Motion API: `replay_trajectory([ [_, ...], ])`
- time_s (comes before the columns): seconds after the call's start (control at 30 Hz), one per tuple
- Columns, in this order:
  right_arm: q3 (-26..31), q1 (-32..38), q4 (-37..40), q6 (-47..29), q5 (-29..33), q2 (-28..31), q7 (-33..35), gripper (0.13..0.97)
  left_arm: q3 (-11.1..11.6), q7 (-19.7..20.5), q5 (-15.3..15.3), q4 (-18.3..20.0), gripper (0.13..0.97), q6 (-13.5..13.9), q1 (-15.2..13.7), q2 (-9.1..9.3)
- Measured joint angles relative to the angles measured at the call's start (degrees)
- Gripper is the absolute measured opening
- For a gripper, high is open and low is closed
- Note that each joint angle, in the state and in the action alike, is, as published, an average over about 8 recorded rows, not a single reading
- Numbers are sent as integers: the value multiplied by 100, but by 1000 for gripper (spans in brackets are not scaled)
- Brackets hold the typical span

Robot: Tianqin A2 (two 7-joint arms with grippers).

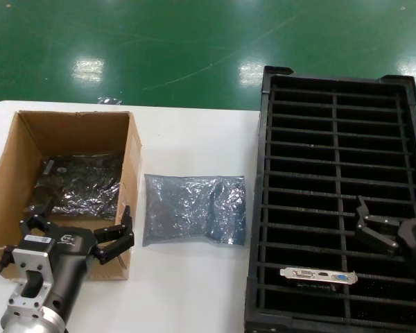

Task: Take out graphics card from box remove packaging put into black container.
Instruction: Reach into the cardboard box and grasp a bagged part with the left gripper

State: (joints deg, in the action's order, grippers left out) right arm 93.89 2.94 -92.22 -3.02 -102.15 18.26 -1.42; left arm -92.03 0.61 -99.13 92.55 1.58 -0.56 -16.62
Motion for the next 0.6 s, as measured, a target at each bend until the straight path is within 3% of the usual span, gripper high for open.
replay_trajectory([
  [0.47,0,0,0,0,0,0,0,966,66,-35,11,22,966,27,-17,-11],
  [0.6,0,0,0,0,0,0,0,966,163,-129,65,94,966,37,-113,-226],
])
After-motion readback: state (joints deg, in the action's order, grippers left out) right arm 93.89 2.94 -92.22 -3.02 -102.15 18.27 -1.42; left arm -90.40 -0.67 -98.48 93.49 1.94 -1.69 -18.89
